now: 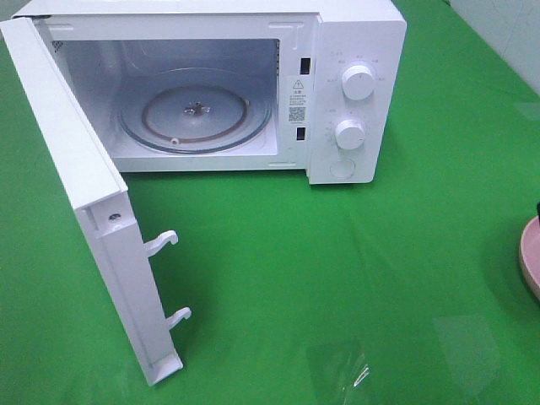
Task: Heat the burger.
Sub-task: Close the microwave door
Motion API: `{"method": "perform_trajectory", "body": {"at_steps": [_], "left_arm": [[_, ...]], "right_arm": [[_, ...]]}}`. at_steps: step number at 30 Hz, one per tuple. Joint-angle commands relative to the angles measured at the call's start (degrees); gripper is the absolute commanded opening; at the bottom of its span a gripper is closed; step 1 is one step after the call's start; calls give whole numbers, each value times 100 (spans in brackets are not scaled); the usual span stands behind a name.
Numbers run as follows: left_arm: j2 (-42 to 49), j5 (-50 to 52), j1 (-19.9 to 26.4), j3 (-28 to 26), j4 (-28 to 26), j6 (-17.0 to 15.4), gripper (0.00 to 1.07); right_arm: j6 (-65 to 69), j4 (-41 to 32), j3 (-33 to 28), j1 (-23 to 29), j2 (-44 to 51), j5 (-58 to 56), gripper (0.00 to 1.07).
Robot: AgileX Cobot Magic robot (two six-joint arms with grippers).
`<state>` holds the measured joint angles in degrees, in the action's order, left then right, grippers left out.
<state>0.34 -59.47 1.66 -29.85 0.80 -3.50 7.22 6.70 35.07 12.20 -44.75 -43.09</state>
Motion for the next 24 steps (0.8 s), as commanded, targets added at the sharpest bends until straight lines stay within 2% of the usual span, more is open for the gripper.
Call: {"method": "perform_trajectory", "body": {"at_steps": [1,7,14,17,21,24], "left_arm": [[46,63,0,6,-6,-29,100],[46,63,0,6,-6,-29,100],[46,63,0,6,-6,-29,100],[46,63,0,6,-6,-29,100],[46,63,0,6,-6,-29,100],[46,63,0,6,-6,-29,100]], "right_arm": [[-63,-189,57,-17,487,-630,80],[57,-212,57,-17,1003,-1117,79],[183,-189,57,-17,2126,-1450,77],[183,-189,57,-155,2813,-1576,77],[183,-189,17,-286,3237,-1616,76],[183,-195,-258,-516,3810,-1702,76]]}}
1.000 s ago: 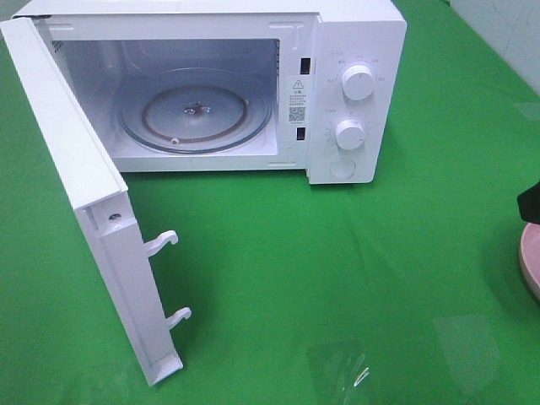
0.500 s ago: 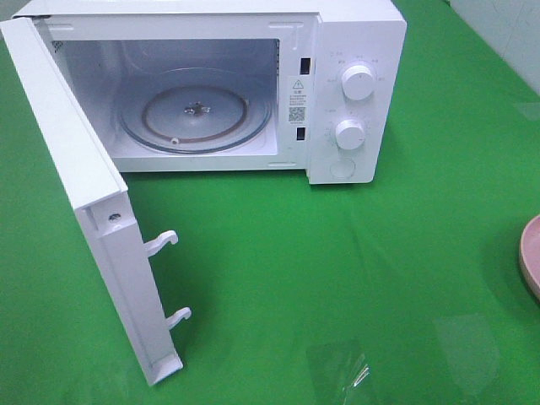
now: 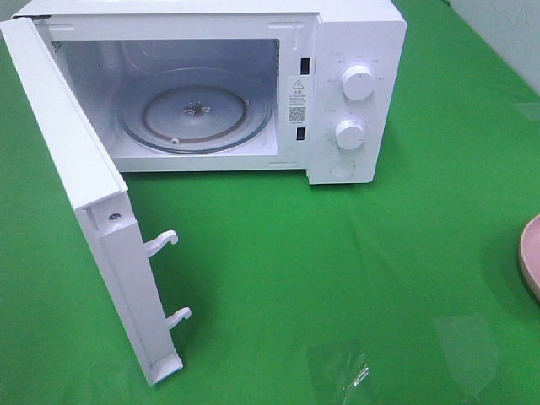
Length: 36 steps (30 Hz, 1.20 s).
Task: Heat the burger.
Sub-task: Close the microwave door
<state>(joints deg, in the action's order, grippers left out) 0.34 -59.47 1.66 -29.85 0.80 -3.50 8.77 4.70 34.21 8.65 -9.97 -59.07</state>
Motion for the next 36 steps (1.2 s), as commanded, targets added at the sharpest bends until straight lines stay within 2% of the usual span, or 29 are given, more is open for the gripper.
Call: {"method": "perform_trajectory", "body": {"at_steps": [1,2,10,36], "left_arm": [[46,63,0,6,-6,-29,100],[46,63,0,6,-6,-29,100],[46,63,0,6,-6,-29,100],[40,63,0,6,-6,-29,100]], "right_arm": [[29,6,-172,-160,332,-103,76],[29,6,-344,-292,584,-132,76],[-103,6,-573,-636,1169,178,76],[-103,6,-573,-642,1169,178,76]]}}
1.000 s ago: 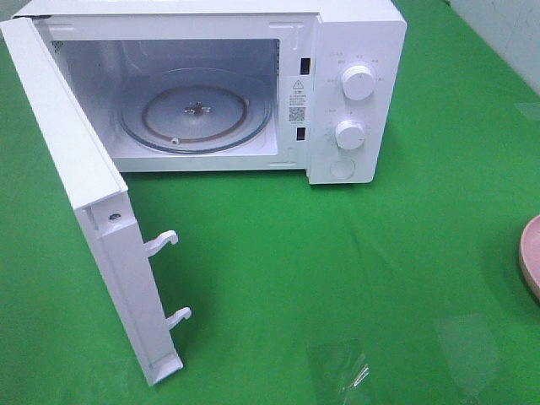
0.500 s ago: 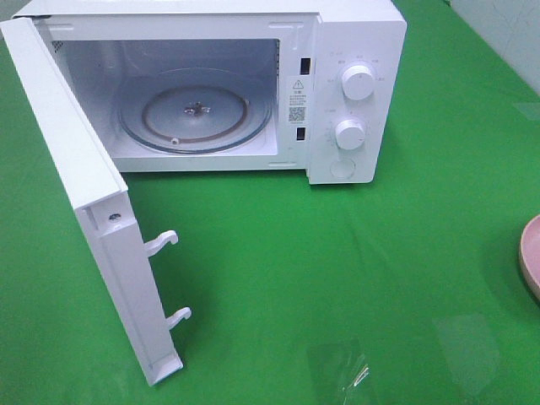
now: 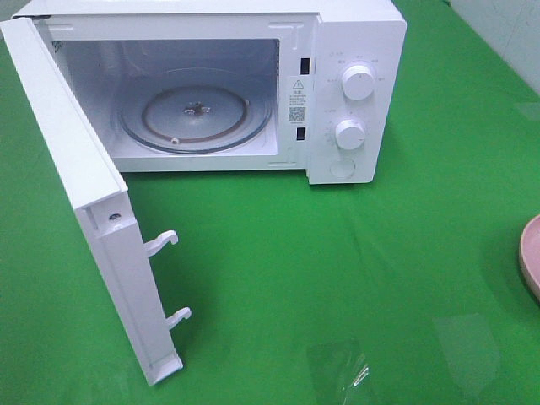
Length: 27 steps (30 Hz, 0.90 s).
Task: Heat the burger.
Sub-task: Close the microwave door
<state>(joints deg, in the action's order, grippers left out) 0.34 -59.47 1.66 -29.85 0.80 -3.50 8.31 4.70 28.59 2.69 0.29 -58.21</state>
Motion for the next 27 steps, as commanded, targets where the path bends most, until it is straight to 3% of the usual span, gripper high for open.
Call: {"method": "perform_trajectory", "body": {"at_steps": [1,27], "left_arm": [[40,63,0,6,-6,-29,100],[40,235,0,-132,-80,11,100]], "right_arm": [[-57,6,-11,-46,143,92,76],[-57,6,-11,-46,143,92,76]]}}
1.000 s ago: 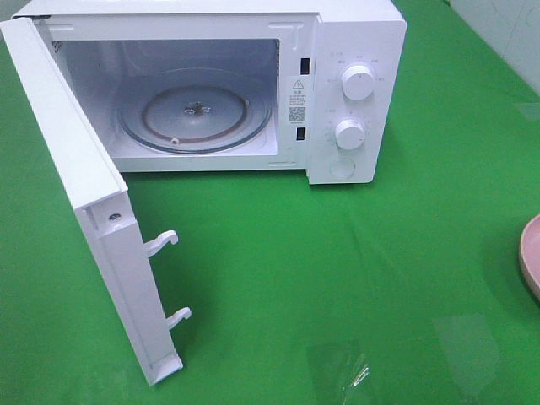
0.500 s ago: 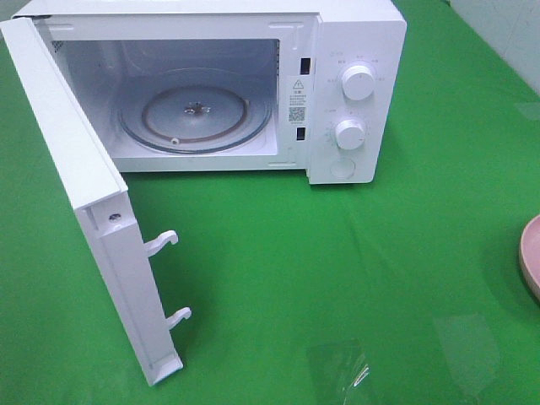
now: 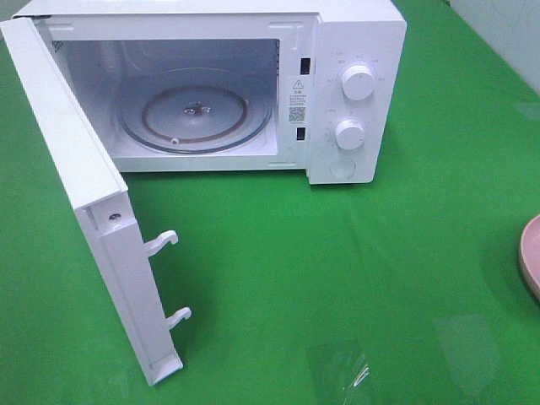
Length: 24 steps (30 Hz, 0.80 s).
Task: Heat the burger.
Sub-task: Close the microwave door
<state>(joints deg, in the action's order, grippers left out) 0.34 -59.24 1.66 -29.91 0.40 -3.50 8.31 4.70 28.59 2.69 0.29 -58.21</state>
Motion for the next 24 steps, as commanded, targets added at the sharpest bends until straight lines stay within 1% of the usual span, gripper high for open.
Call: {"method": "perform_trajectory", "body": {"at_steps": [1,3,6,7,8,9,10,11,12,13,14,15,17,18,19,20,21,22,24], "left_arm": [[40,212,0,-126,-40,11,100],[40,561,0,-281,-40,17,100],[34,773,0,-281,40,17,100],[-57,905,0,-275,201,11,97],[-57,905,0,-275,201,11,97],[-258,974,0,-275,361,11,93],[-355,1037,0,-275,401,11,92],[-355,1037,0,-275,401,11,92],[-619,1232,0,-275,430,11,87],[-619,1232,0,-275,430,11,87],[-905,1484,0,-275,447,11,82],[-905,1484,0,-275,447,11,82],[-1450,2074,0,-275,441,11,66],[-1450,2074,0,-275,441,11,66],[-1650,2257,0,-275,441,11,59],[-1650,2257,0,-275,441,11,59],[-1954,2492,0,-275,418,0,48],[-1954,2492,0,-275,418,0,48],[-2567,2876,0,-275,315,-17,24]], "right_arm": [[-57,6,-11,-46,143,92,76],[-57,6,-11,-46,143,92,76],[-57,6,-11,-46,143,92,76],[-57,6,-11,-46,143,92,76],[-57,6,-11,-46,143,92,76],[-57,6,-11,-46,143,92,76],[-57,6,-11,-46,143,92,76],[-57,6,-11,-46,143,92,76],[-57,6,-11,-46,143,92,76],[-57,6,-11,-46,143,92,76],[-57,6,-11,-46,138,92,76],[-57,6,-11,-46,138,92,76],[-57,6,-11,-46,138,92,76],[-57,6,-11,-46,138,92,76],[-57,6,-11,-46,138,92,76],[-57,6,-11,-46,138,92,76],[-57,6,-11,-46,138,92,76],[-57,6,-11,-46,138,92,76],[-57,6,-11,-46,138,92,76]]}}
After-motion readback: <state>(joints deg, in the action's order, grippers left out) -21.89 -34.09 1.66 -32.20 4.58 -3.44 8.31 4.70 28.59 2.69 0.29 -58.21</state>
